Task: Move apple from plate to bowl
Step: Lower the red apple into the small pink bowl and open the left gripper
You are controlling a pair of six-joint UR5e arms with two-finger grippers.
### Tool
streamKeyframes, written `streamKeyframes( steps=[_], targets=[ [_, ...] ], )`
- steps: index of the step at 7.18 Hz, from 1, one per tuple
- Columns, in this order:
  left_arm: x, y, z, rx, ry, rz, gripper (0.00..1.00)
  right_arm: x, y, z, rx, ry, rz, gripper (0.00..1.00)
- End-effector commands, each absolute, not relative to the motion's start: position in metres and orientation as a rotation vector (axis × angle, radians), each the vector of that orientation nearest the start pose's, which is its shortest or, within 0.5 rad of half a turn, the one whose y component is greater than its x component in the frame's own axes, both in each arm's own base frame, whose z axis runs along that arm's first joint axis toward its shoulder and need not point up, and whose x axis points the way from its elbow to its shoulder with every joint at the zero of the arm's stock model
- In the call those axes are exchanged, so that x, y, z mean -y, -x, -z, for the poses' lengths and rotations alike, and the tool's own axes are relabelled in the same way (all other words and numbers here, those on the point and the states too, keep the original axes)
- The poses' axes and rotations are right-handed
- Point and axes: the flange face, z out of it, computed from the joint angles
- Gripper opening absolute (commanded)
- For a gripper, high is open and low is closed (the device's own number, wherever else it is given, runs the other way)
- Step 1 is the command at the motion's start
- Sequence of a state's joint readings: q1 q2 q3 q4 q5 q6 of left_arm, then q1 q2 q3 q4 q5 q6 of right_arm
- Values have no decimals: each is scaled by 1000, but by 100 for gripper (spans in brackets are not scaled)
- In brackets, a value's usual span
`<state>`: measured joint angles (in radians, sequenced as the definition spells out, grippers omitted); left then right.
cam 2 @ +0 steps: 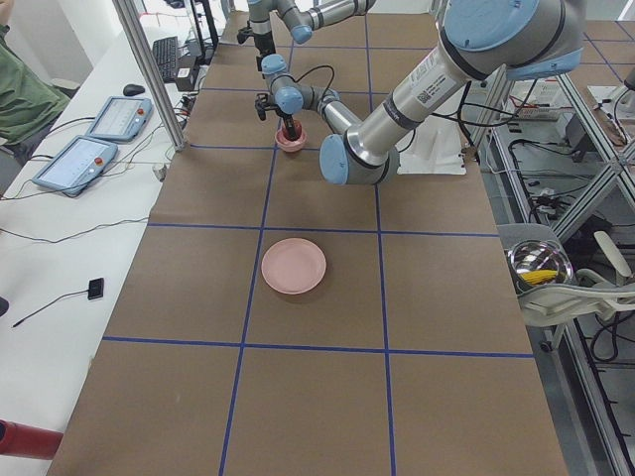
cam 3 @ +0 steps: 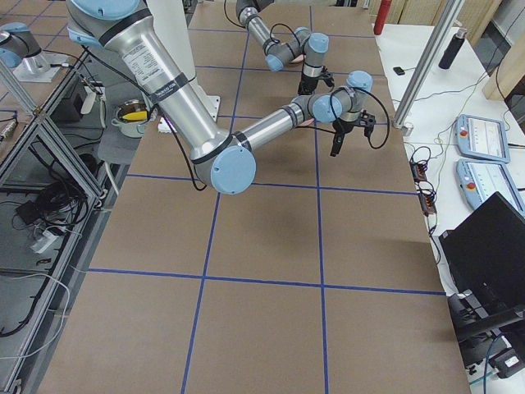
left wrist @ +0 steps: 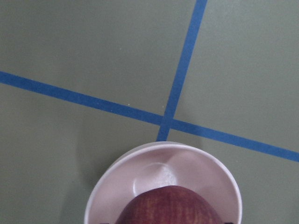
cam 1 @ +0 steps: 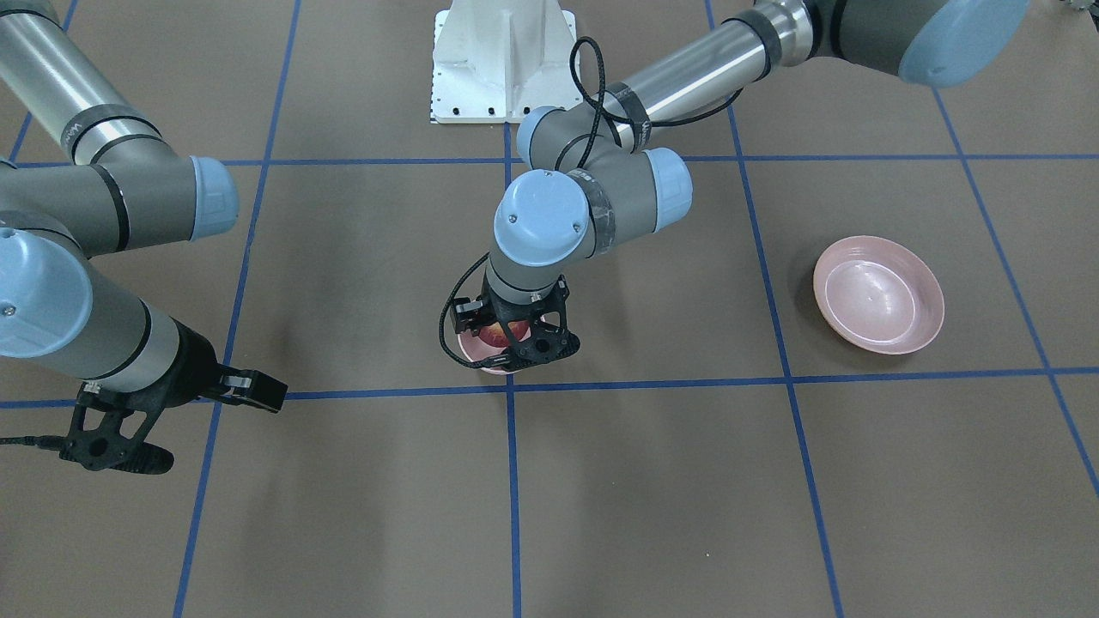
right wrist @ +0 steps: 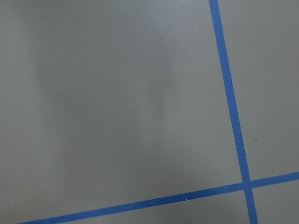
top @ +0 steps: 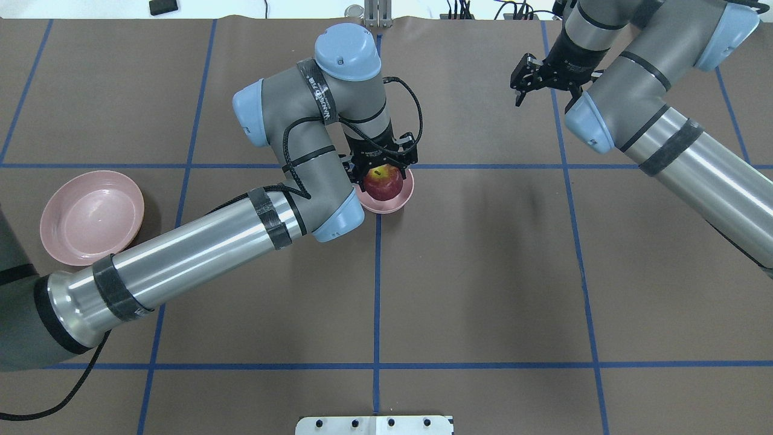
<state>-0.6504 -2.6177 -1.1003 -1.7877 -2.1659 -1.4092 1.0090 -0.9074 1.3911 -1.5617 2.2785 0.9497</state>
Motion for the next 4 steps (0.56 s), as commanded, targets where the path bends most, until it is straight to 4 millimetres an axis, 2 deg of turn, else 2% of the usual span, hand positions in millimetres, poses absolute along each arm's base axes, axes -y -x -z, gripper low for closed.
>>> streamKeyframes(
  steps=[1, 3, 4],
  targets=[
    [567, -618, -146, -906, 212, 261, 12, 657, 331, -333, 833, 132, -190, 100],
    [571, -620, -149, -886, 216, 337, 63, 657, 328, -330, 841, 125, -189, 100],
    [571, -620, -149, -885, 205, 339, 98, 657, 328, -327, 845, 121, -184, 100]
  ],
)
